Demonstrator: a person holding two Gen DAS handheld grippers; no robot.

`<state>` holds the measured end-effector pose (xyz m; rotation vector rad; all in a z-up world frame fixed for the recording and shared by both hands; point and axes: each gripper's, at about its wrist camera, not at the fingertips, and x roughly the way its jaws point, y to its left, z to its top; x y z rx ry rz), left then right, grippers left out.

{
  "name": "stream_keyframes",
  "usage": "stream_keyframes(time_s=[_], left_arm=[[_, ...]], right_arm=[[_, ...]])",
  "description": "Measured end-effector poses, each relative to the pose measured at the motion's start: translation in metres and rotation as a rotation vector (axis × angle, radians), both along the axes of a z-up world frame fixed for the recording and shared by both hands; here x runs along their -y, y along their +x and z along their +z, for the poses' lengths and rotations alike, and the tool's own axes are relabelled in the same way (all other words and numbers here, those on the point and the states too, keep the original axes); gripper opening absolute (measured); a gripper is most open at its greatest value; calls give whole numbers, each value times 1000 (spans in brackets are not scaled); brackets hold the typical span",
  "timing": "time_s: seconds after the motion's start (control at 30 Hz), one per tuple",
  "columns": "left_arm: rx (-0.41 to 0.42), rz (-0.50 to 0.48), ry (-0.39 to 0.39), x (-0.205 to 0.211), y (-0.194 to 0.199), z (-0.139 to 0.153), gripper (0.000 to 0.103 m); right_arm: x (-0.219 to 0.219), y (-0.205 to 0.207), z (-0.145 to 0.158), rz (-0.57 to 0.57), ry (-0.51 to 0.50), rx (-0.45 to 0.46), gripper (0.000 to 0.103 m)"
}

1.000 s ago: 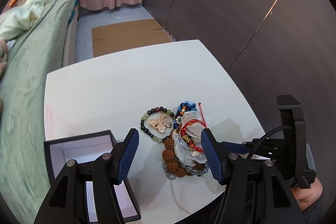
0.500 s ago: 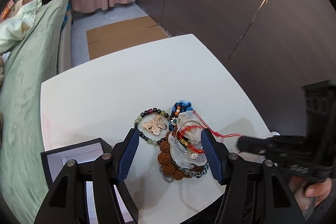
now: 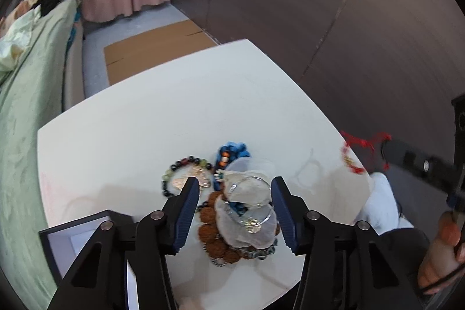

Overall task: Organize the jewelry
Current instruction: 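Lift the red-string bracelet with the right gripper and carry it over the black box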

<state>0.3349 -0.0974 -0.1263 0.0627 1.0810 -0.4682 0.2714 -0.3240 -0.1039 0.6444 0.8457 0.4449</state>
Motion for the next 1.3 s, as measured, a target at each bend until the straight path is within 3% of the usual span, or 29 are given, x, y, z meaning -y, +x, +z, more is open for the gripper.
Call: stream_keyframes(time_s=[0.23,0.4,0.43,0.5,0.53,0.57,0.6,1.0,1.3], left_arm=[[4,-91,42,20,-3,-16,52],[25,-131,118,33,-7,-32,52],[39,-128,130,33,-7,-34,49],[68,-118,159,31,-6,-34,30],[64,-114,149,29,-5,-33,21],[50,-107,115,25,-3,-31,5],[40,-99,92,22,-2,-29,3],[61,-53,-140,-11,0,19,2],[126,8,-270,-51,-3,58,2]], right_arm=[[4,7,-6,-31,10,-31,3],[3,9,-10,-21,3,-56,3],[3,10,-10,-22,-1,-58,3],[6,10,-12,-20,-2,-62,3],[5,10,-12,-19,-5,-65,3],[4,12,-13,-19,-9,-70,3],[4,12,-14,-19,-11,-73,3],[-3,10,-13,-30,-37,-78,3],[-28,5,2,-17,13,8,3]])
